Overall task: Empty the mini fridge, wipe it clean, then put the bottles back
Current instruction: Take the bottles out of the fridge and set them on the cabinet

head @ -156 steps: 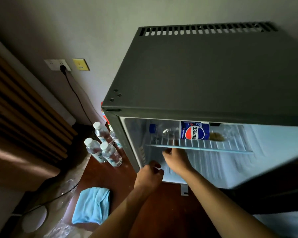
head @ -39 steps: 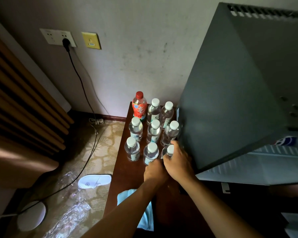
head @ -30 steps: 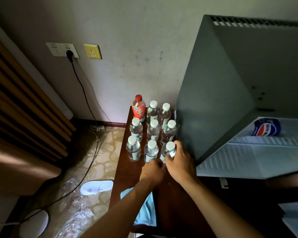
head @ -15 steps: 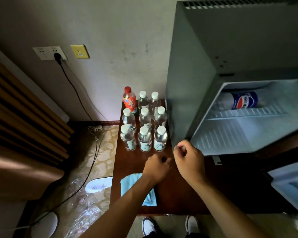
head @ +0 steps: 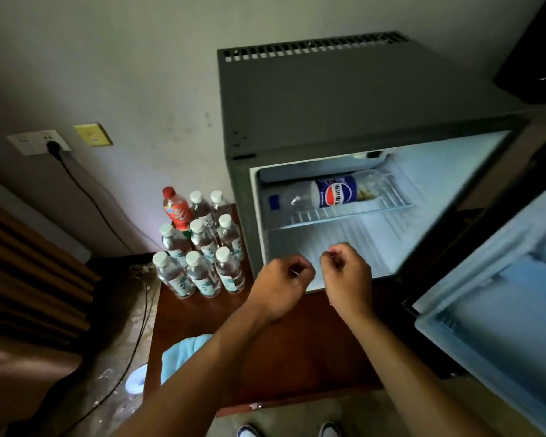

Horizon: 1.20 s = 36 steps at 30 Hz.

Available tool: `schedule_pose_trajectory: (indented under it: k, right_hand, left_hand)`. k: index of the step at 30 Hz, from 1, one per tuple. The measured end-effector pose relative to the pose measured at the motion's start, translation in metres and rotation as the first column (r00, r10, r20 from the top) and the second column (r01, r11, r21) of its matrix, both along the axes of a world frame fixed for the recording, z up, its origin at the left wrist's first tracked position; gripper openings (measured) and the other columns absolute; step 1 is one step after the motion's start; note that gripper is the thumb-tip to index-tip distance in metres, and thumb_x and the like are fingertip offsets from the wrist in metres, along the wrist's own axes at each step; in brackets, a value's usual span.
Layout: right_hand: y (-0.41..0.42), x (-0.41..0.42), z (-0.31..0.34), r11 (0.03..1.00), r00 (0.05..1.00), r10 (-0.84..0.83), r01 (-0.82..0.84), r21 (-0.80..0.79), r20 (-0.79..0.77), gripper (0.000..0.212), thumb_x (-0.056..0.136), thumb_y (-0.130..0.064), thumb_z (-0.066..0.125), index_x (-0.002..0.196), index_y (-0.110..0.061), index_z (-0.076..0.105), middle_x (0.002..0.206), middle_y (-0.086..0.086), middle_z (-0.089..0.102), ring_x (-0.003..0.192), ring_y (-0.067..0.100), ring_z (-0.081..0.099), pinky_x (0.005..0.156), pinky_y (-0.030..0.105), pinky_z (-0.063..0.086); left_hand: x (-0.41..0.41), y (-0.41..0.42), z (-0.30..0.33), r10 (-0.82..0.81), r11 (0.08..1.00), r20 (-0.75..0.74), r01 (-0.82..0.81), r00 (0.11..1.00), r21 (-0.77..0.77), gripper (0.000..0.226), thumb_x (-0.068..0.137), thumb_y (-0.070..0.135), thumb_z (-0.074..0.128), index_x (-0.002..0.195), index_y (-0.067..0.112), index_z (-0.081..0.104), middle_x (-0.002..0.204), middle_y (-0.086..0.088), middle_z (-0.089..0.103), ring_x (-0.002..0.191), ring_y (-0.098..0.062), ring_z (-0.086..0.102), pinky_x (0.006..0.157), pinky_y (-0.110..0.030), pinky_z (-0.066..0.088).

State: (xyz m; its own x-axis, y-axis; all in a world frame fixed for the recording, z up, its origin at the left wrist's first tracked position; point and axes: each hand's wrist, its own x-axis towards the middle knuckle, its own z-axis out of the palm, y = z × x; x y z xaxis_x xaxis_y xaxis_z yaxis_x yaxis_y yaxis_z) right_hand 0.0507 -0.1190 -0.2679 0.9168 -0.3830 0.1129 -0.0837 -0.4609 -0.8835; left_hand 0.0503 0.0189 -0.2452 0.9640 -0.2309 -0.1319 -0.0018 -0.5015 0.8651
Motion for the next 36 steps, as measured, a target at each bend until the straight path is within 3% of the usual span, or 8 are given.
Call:
schedule_pose_trajectory:
  k: [3,9,13,16,23,29,32,36]
  right_hand:
    - [-0.024,0.004,0.005,0.999,1.000,0.005,-0.004,0.033,-0.027,0.005,0.086,-0.017,0.064,0.081,-0.016,0.063,0.070,-0.005,0.063,0.070,0.018,0.059,0.066,0.035,0.048]
    - [-0.061,0.011,0.009,0.996,0.999,0.039,-0.036,0.083,-0.038,0.003,0.085,-0.019,0.063,0.084,-0.016,0.064,0.069,-0.004,0.062,0.067,0.015,0.059,0.064,0.033,0.048]
    - [-0.084,0.021,0.007,0.988,0.988,0.116,-0.105,0.109,-0.100,0.002,0.087,-0.018,0.059,0.089,-0.017,0.060,0.066,-0.003,0.058,0.063,0.021,0.059,0.063,0.039,0.050]
    - [-0.096,0.028,0.004,0.979,0.972,0.183,-0.168,0.112,-0.145,0.004,0.088,-0.018,0.056,0.090,-0.020,0.058,0.063,0.000,0.057,0.062,0.025,0.061,0.064,0.043,0.055]
    - [-0.110,0.045,-0.004,0.955,0.939,0.275,-0.242,0.170,-0.206,0.015,0.089,-0.018,0.055,0.104,-0.021,0.057,0.069,0.003,0.057,0.067,0.026,0.062,0.074,0.045,0.056]
    - [-0.110,0.055,-0.006,0.923,0.925,0.318,-0.252,0.290,-0.207,0.022,0.091,-0.015,0.053,0.112,-0.020,0.055,0.075,0.007,0.058,0.054,0.017,0.057,0.054,0.030,0.053]
    - [-0.109,0.059,-0.005,0.916,0.947,0.274,-0.204,0.345,-0.169,0.033,0.088,-0.010,0.053,0.119,-0.020,0.050,0.075,0.006,0.056,0.056,0.017,0.058,0.059,0.036,0.057]
    - [-0.102,0.060,-0.008,0.942,0.970,0.199,-0.150,0.302,-0.140,0.058,0.087,-0.010,0.058,0.137,-0.026,0.034,0.080,-0.002,0.053,0.071,0.024,0.063,0.069,0.049,0.058]
  left_hand:
    - [0.015,-0.022,0.023,0.028,0.997,0.156,-0.038,0.987,0.062,0.010,0.090,0.024,0.062,0.084,0.030,0.066,0.078,0.015,0.069,0.072,-0.003,0.063,0.067,-0.023,0.048]
    - [0.055,-0.050,0.049,0.045,0.942,0.472,-0.194,0.881,0.274,0.028,0.088,0.022,0.066,0.115,0.019,0.065,0.123,-0.004,0.060,0.110,-0.024,0.057,0.089,-0.027,0.042]
    - [0.085,-0.060,0.050,-0.034,0.803,0.446,-0.241,0.894,0.545,0.057,0.087,0.035,0.066,0.141,0.027,0.049,0.152,-0.003,0.040,0.138,-0.030,0.034,0.111,-0.045,0.031]
    - [0.104,-0.062,0.044,-0.048,0.726,0.334,-0.197,0.941,0.658,0.070,0.087,0.045,0.066,0.149,0.034,0.035,0.159,-0.001,0.029,0.145,-0.029,0.025,0.117,-0.048,0.019]
    - [0.122,-0.055,0.036,-0.048,0.748,0.243,-0.126,0.969,0.652,0.080,0.083,0.041,0.075,0.150,0.034,0.032,0.147,-0.010,0.045,0.130,-0.033,0.046,0.106,-0.038,0.039]
    - [0.112,-0.048,0.029,-0.038,0.740,0.231,-0.128,0.972,0.660,0.084,0.081,0.048,0.075,0.149,0.040,0.027,0.143,-0.009,0.048,0.121,-0.032,0.053,0.094,-0.037,0.046]
    - [0.094,-0.048,0.030,-0.052,0.727,0.254,-0.138,0.966,0.672,0.079,0.079,0.061,0.071,0.143,0.050,0.024,0.136,-0.003,0.050,0.112,-0.027,0.060,0.086,-0.035,0.050]
    - [0.060,-0.041,0.029,-0.042,0.804,0.245,-0.113,0.969,0.584,0.079,0.070,0.075,0.066,0.137,0.052,0.031,0.123,0.006,0.056,0.099,-0.017,0.063,0.083,-0.032,0.055]
